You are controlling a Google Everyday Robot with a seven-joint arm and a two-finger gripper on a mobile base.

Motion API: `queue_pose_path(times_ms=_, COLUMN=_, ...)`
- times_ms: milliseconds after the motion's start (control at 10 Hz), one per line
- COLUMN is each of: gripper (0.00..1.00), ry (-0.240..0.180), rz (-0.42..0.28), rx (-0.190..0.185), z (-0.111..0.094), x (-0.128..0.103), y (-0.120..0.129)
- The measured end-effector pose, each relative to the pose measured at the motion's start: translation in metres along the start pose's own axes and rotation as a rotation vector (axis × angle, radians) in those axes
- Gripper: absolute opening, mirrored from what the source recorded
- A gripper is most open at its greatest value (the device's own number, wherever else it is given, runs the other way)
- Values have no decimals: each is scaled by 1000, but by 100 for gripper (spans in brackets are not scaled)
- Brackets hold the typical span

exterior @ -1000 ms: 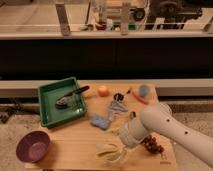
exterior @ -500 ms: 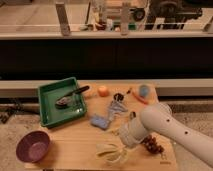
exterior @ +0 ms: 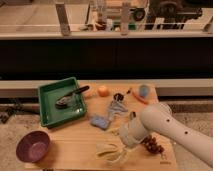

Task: Place banana in paper cup

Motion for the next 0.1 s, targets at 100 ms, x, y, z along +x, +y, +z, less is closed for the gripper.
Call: queue_pose_path(times_ms=100, gripper=80, ry=0, rz=0, rx=0, z=0, x=0, y=0)
